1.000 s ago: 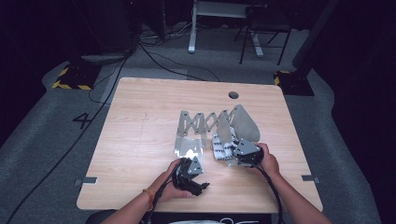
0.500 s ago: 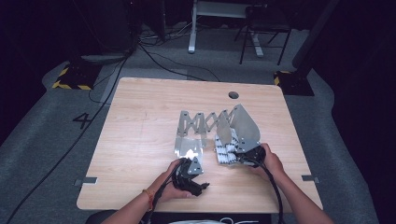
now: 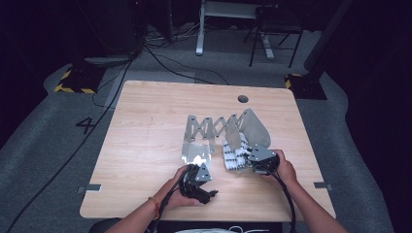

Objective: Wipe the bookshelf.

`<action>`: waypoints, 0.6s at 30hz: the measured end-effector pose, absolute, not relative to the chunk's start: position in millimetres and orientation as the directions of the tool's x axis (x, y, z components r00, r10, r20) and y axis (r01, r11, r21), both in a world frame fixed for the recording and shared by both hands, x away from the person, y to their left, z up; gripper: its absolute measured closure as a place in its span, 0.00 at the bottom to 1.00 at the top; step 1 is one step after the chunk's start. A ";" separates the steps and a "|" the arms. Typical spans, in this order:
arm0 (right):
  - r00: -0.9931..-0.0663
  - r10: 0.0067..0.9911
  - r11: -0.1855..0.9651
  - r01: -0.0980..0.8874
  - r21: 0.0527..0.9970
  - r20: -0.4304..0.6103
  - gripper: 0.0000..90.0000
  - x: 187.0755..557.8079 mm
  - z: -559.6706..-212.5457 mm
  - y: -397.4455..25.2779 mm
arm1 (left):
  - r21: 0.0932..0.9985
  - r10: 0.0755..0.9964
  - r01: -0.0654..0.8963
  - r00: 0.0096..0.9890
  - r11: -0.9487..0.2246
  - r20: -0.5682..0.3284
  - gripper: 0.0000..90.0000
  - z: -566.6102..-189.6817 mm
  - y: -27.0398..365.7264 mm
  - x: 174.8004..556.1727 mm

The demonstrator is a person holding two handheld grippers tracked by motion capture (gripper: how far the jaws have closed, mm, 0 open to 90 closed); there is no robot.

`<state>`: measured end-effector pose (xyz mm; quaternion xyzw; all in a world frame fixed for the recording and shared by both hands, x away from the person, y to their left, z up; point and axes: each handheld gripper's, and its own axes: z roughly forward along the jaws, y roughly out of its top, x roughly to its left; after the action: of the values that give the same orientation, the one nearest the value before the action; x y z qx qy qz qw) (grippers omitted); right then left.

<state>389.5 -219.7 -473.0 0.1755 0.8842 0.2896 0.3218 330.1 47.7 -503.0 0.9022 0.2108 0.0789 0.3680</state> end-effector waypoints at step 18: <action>-0.792 0.469 0.802 0.198 0.564 -0.390 0.86 400.1 -486.9 -218.6 | 0.696 0.440 0.324 0.898 -0.640 -0.013 0.23 -503.0 47.9 329.4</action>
<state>400.1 -218.6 -486.9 0.1831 0.9114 0.2559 0.2654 329.4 47.9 -503.0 0.9022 0.2115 0.0792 0.3674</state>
